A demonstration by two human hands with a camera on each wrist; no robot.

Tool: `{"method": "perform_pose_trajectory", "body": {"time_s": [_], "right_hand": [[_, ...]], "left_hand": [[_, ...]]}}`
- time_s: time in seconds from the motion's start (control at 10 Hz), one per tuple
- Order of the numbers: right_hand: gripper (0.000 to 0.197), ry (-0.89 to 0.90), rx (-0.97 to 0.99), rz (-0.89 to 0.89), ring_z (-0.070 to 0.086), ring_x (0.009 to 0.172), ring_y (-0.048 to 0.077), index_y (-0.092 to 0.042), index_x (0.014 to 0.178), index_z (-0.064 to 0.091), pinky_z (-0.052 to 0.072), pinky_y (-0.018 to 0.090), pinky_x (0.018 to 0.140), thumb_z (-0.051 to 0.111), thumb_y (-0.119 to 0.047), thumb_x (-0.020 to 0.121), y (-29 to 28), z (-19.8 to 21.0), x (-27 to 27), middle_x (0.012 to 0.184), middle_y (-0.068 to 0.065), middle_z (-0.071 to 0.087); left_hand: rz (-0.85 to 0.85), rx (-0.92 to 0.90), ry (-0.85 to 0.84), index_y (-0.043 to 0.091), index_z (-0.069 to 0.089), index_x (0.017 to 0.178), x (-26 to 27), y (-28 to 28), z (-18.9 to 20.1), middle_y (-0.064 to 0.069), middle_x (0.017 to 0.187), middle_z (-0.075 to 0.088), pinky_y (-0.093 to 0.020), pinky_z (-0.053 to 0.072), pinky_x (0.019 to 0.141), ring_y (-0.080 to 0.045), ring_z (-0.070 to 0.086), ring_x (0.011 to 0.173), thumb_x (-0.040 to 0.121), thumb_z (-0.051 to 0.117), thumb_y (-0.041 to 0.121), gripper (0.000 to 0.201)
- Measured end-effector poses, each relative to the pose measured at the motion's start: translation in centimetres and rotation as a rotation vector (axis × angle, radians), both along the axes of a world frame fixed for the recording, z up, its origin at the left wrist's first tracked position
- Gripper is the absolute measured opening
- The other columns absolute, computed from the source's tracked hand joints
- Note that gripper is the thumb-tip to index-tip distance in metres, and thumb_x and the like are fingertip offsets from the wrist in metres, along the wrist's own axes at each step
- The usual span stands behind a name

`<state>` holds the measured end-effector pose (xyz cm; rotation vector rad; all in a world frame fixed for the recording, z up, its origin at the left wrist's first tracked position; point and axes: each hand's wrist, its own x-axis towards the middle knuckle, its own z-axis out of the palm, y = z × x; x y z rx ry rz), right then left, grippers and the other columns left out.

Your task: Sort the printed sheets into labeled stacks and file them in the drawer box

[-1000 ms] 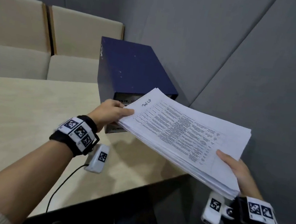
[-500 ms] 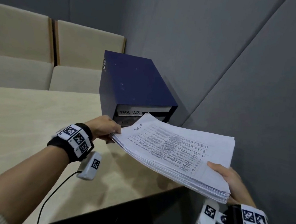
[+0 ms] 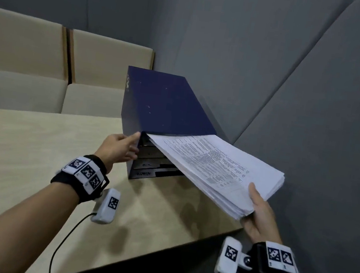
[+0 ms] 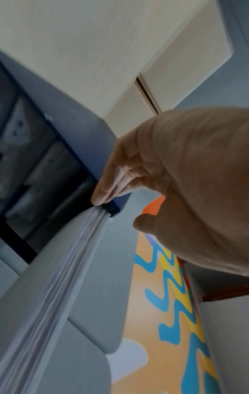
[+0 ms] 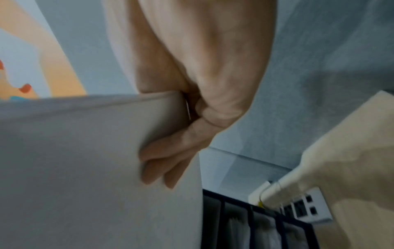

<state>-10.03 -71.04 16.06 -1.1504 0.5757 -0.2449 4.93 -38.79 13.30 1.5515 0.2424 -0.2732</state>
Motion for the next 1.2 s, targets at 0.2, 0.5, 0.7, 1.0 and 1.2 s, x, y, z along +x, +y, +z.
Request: {"method": "perform_pose_trajectory", "body": {"time_s": [0.2, 0.5, 0.7, 1.0, 1.2], "right_hand": [[0.035, 0.158, -0.191, -0.309, 0.068, 0.094, 0.027, -0.006, 0.108, 0.062, 0.054, 0.043, 0.091, 0.05, -0.036, 0.096, 5.8, -4.2, 5.1, 0.108, 0.013, 0.072], [0.042, 0.263, -0.317, -0.258, 0.058, 0.105, 0.035, 0.004, 0.121, 0.056, 0.046, 0.041, 0.088, 0.039, -0.025, 0.095, 11.5, -4.9, 14.2, 0.119, 0.018, 0.059], [0.023, 0.296, -0.279, -0.127, 0.055, 0.042, 0.01, -0.005, 0.066, 0.057, 0.047, 0.03, 0.055, 0.055, -0.008, 0.089, 13.2, -3.7, 20.2, 0.045, -0.002, 0.058], [0.012, 0.169, -0.216, -0.057, 0.05, 0.066, 0.013, 0.003, 0.081, 0.056, 0.05, 0.022, 0.068, 0.049, 0.01, 0.088, 15.8, -4.1, 21.0, 0.073, 0.003, 0.052], [0.018, 0.06, -0.266, 0.088, 0.061, 0.073, 0.013, -0.004, 0.101, 0.067, 0.052, 0.014, 0.057, 0.053, 0.005, 0.093, 18.5, -4.8, 17.5, 0.082, 0.006, 0.065]], "left_hand": [[-0.148, 0.157, 0.202, -0.003, 0.065, 0.103, -3.6, 2.1, -6.0, -0.013, 0.092, 0.072, -0.026, 0.049, 0.063, -0.021, 0.067, 0.069, 0.095, 0.065, 0.033, 0.037], [-0.026, 0.231, 0.385, -0.001, 0.067, 0.1, -10.0, 9.3, -11.8, -0.014, 0.095, 0.073, -0.029, 0.049, 0.065, -0.022, 0.069, 0.071, 0.094, 0.066, 0.032, 0.034], [0.126, 0.246, 0.452, 0.002, 0.067, 0.099, -13.3, 14.4, -13.4, -0.012, 0.095, 0.073, -0.028, 0.051, 0.064, -0.023, 0.071, 0.075, 0.094, 0.066, 0.033, 0.032], [0.233, 0.212, 0.51, -0.002, 0.063, 0.09, -16.2, 17.6, -14.2, -0.015, 0.082, 0.069, -0.02, 0.039, 0.047, -0.021, 0.062, 0.058, 0.094, 0.067, 0.024, 0.026], [0.231, 0.232, 0.485, -0.002, 0.065, 0.081, -17.1, 20.0, -13.9, -0.014, 0.073, 0.071, -0.022, 0.041, 0.049, -0.021, 0.062, 0.053, 0.088, 0.074, 0.023, 0.028]]}}
